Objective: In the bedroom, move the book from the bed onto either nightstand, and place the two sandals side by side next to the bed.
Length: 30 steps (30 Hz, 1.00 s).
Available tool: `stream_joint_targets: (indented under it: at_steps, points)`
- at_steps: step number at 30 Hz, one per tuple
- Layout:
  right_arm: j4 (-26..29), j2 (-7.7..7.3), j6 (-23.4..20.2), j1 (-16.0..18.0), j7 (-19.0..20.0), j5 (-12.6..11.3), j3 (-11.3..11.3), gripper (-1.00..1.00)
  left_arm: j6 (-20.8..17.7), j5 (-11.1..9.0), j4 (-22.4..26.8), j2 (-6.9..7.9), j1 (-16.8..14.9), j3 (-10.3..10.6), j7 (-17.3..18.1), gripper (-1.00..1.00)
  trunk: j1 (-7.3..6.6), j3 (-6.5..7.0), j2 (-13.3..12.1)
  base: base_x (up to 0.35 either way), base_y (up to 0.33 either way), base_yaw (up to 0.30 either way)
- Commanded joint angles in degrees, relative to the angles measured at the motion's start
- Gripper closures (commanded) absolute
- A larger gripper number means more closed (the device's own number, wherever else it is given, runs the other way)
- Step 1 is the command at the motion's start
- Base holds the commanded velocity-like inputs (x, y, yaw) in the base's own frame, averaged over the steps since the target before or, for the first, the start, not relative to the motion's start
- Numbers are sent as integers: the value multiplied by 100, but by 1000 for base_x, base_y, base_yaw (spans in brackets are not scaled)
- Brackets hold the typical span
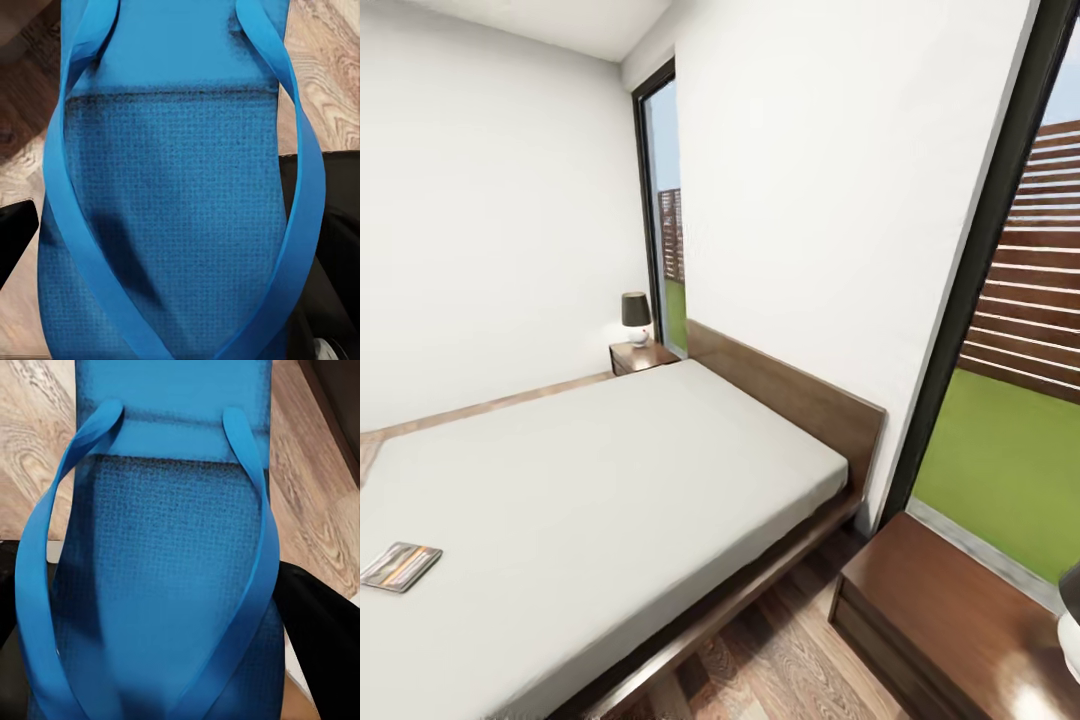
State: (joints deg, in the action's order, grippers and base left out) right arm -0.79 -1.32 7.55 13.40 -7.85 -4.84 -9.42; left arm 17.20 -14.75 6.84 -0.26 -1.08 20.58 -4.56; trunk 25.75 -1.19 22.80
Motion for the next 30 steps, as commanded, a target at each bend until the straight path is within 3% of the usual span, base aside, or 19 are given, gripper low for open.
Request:
stream_joint_targets:
  at_steps: [1, 30]
  points:
    - [-9, 0, 27, 5, -6, -61, -48, 100, 21, -37, -7, -1, -7, 51, -27, 100, 3, -13, 12, 0, 0, 285]
    - [-17, 0, 27, 5, -6, -61, -47, 100, 21, -37, -7, -1, -7, 52, -27, 100, 3, -13, 12, -6, 0, 289]
